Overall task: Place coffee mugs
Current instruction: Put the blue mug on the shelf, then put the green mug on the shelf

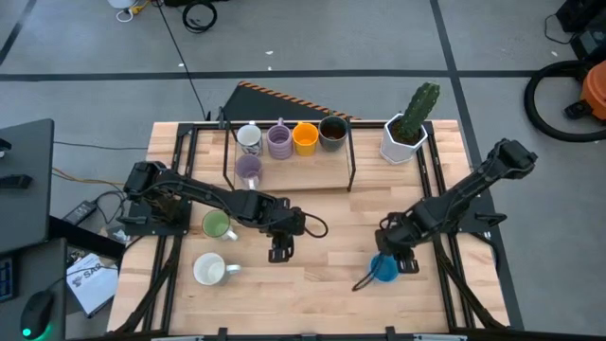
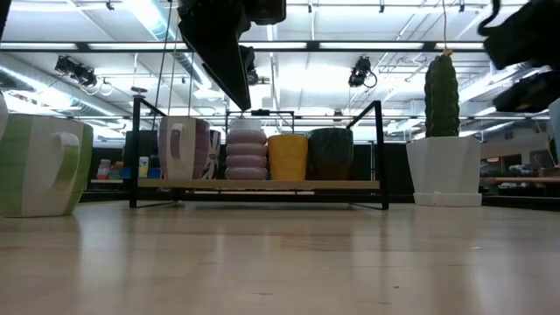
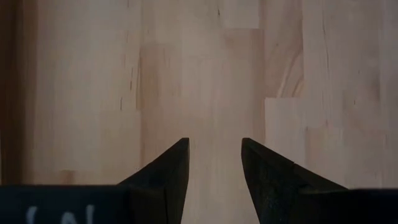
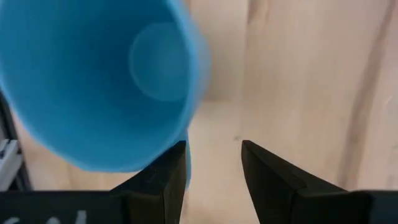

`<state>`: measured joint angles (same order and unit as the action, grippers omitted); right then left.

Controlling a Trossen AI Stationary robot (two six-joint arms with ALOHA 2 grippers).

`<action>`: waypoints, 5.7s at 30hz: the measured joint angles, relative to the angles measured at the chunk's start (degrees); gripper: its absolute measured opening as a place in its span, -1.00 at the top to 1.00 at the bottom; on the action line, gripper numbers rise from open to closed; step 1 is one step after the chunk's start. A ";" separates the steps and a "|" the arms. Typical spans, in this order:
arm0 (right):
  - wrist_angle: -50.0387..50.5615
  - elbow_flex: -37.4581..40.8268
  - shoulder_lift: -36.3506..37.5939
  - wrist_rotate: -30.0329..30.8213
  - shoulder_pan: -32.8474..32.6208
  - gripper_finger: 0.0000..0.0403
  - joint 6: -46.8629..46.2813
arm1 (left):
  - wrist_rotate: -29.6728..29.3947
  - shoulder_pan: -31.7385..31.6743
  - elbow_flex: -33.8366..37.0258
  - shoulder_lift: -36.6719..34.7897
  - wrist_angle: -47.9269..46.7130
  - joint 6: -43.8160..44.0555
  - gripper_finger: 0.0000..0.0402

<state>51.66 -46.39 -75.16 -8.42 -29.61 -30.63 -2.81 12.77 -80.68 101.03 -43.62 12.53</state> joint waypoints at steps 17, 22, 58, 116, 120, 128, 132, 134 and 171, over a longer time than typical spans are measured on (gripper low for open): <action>-2.60 0.00 -2.19 3.55 -15.61 0.21 -26.42 | -0.04 0.37 0.02 0.00 -1.09 0.02 0.24; -8.96 0.00 -5.37 2.98 -17.12 0.21 -30.50 | 0.07 0.37 0.02 0.02 -1.29 -1.63 0.24; -0.05 -24.98 -14.42 16.07 -20.14 0.23 -14.86 | 0.17 0.48 0.02 0.02 -2.73 -1.22 0.24; 12.31 -42.31 -23.75 17.37 28.83 0.82 60.45 | -10.08 -5.36 0.13 -21.92 -10.55 -16.22 0.24; 16.43 -46.94 -28.54 17.39 31.74 0.82 62.10 | -10.07 -7.08 0.11 -24.45 -10.89 -16.26 0.24; 29.00 -62.12 -40.58 15.45 35.30 0.81 63.38 | -10.09 -10.31 0.13 -27.35 -14.34 -16.01 0.24; 29.23 -62.34 -41.47 16.28 38.08 0.81 63.54 | -10.05 -10.49 0.15 -27.97 -15.76 -15.44 0.24; 28.60 -62.34 -41.53 16.27 39.49 0.81 63.71 | -10.06 -10.48 0.11 -28.26 -16.02 -15.05 0.24; 27.64 -58.23 -35.63 21.44 43.50 0.15 61.00 | -10.03 -10.36 0.13 -28.76 -18.33 -8.62 0.24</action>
<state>79.29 -104.62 -110.78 13.02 13.89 30.37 -12.84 2.42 -80.55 72.27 -61.95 3.91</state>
